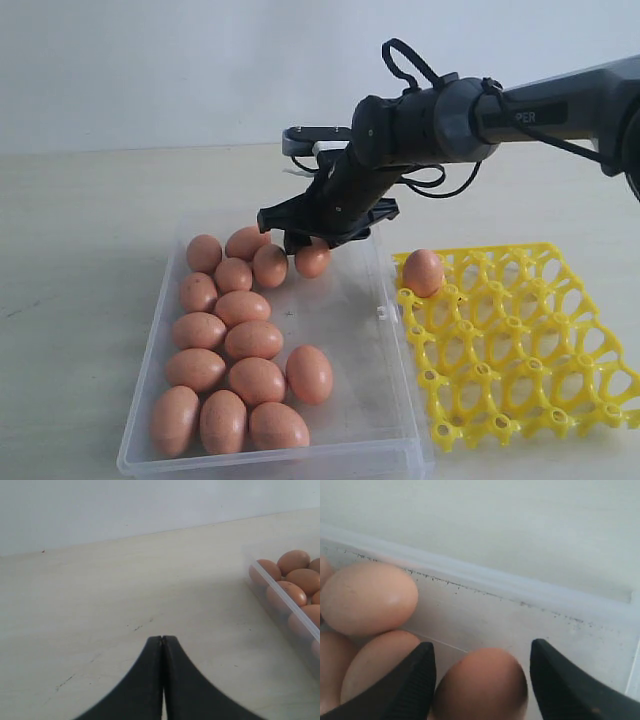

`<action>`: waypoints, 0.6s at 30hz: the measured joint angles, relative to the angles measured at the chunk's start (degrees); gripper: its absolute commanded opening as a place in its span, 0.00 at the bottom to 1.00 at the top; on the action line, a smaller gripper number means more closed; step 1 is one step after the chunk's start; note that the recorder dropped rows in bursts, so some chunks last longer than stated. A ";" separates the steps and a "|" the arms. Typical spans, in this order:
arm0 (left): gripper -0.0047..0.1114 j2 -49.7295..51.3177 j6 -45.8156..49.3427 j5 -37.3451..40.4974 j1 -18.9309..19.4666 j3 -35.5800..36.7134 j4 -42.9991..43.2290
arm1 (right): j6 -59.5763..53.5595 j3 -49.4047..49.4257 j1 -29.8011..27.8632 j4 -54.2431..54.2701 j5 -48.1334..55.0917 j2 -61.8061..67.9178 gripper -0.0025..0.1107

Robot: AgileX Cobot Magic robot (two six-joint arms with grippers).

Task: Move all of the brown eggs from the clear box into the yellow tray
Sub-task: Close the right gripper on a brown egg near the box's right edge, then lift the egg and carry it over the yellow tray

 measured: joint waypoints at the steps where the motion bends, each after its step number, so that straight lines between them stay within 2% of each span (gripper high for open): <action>1: 0.04 0.00 0.00 0.00 0.00 0.00 0.00 | 0.00 0.00 0.00 0.22 0.01 0.31 0.49; 4: 0.04 0.00 0.00 0.00 0.00 0.00 0.00 | -0.04 0.00 0.00 0.35 0.01 0.96 0.37; 9: 0.04 0.00 0.00 0.00 0.00 0.00 0.00 | -0.55 0.00 0.00 0.57 0.01 0.96 0.04; 18: 0.04 0.00 0.00 0.00 0.00 0.00 0.00 | -2.89 0.00 0.00 1.04 0.21 -1.71 0.02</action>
